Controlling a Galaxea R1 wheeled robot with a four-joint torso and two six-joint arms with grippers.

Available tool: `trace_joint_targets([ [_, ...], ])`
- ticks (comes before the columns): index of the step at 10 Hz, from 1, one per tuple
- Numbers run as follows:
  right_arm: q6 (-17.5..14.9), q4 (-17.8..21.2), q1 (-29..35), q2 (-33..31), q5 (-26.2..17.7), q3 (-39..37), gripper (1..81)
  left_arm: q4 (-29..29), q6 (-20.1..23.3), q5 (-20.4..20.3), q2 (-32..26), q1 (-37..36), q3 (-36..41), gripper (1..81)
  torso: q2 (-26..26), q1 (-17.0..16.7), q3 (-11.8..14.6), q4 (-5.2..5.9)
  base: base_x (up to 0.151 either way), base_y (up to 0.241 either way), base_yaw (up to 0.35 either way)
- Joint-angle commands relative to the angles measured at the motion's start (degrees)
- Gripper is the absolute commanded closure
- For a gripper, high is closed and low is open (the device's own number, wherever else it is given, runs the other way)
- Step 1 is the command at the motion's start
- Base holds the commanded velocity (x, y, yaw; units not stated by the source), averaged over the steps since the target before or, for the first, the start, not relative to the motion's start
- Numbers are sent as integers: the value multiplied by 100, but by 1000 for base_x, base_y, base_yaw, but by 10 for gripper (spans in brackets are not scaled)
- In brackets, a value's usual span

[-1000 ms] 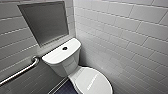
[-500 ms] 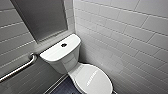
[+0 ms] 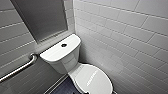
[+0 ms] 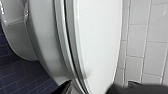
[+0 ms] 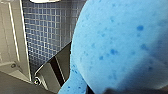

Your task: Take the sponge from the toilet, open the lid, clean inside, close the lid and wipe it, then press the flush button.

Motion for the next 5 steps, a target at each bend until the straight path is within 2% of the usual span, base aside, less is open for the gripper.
trace_joint_targets([
  [1,7,-107,47,-204,-281,130,811,100,-122,107,73,-569,37,10,0,0,0,0,0,0,0],
  [5,-1,-116,64,-195,-79,165,811,100,-122,107,170,-596,-182,10,0,0,0,0,0,0,0],
])
